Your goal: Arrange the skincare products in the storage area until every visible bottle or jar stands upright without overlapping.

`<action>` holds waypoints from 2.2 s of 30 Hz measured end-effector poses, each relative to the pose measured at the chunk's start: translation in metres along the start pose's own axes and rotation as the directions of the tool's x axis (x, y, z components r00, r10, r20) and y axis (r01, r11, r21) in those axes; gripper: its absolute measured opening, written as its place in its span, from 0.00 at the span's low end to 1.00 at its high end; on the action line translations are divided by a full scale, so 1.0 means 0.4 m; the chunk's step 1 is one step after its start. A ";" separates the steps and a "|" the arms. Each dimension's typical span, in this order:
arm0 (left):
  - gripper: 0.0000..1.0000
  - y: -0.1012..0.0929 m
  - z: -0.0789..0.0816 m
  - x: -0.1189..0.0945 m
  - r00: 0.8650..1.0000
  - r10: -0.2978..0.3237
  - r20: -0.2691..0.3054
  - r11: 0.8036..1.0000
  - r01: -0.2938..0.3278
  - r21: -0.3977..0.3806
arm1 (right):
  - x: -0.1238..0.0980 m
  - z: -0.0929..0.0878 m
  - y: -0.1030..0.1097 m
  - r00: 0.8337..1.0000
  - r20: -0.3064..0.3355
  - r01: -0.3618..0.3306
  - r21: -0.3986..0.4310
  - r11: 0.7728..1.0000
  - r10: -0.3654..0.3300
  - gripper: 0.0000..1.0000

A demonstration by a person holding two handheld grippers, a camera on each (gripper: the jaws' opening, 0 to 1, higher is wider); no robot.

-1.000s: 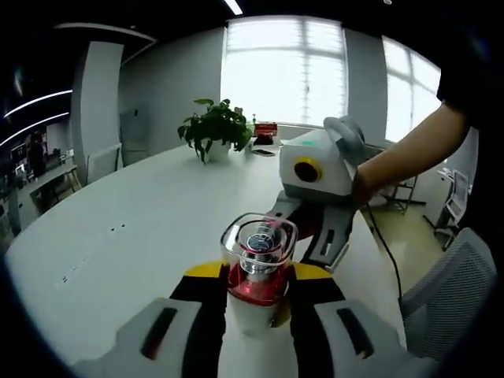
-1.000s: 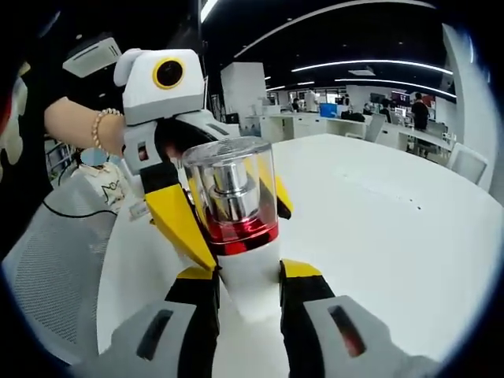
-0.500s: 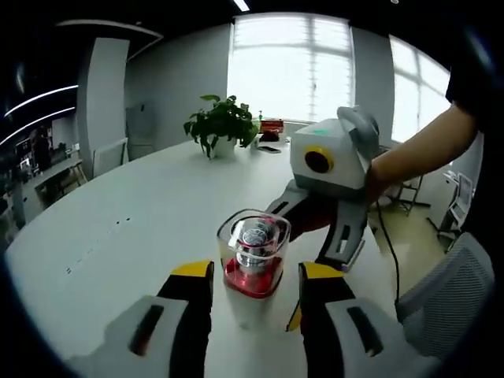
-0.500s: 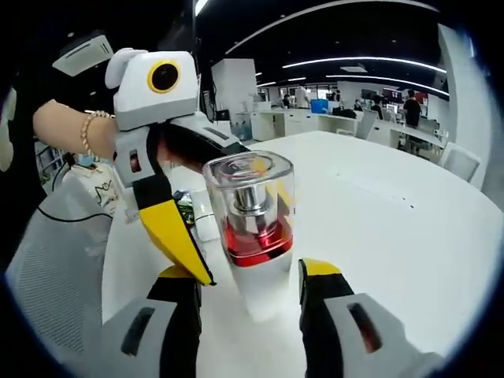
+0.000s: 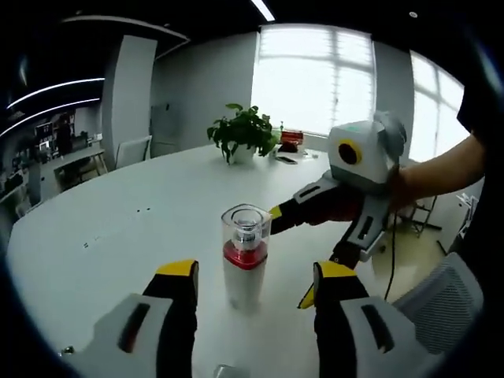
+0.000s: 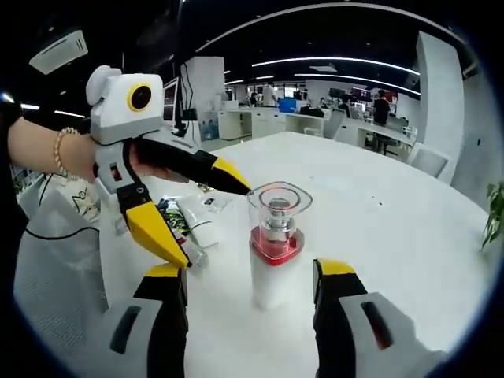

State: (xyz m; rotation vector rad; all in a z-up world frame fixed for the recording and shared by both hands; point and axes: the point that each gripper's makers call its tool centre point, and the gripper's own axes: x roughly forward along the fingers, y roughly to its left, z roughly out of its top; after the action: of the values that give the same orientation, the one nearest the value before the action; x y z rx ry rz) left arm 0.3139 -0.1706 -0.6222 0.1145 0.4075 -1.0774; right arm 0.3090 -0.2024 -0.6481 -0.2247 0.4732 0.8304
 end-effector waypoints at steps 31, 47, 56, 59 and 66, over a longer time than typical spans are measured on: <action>0.72 -0.038 -0.107 -0.361 0.986 0.164 0.020 0.966 -0.157 -0.204 | -0.093 0.064 0.199 0.994 0.071 0.077 0.118 0.990 -0.086 0.88; 0.93 -0.010 -0.189 -0.487 0.970 0.244 -0.006 0.927 -0.235 -0.291 | -0.096 0.032 0.266 0.983 0.056 0.158 0.208 0.965 -0.173 0.97; 0.99 -0.028 -0.218 -0.530 0.961 0.276 -0.031 0.913 -0.272 -0.303 | -0.119 -0.018 0.289 0.982 0.035 0.175 0.231 0.957 -0.187 0.99; 0.99 -0.032 -0.234 -0.550 0.953 0.300 -0.041 0.900 -0.297 -0.319 | -0.131 -0.033 0.289 0.978 0.053 0.184 0.220 0.958 -0.200 0.99; 0.99 -0.027 -0.275 -0.588 0.925 0.374 -0.066 0.874 -0.375 -0.309 | -0.124 -0.041 0.279 0.979 0.038 0.188 0.191 0.963 -0.199 0.99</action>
State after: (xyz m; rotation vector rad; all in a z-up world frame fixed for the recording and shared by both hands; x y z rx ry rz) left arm 0.1793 0.0515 -0.6333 -0.0893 0.5328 -0.6167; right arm 0.1911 -0.1673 -0.6392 -0.0719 0.4646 0.5952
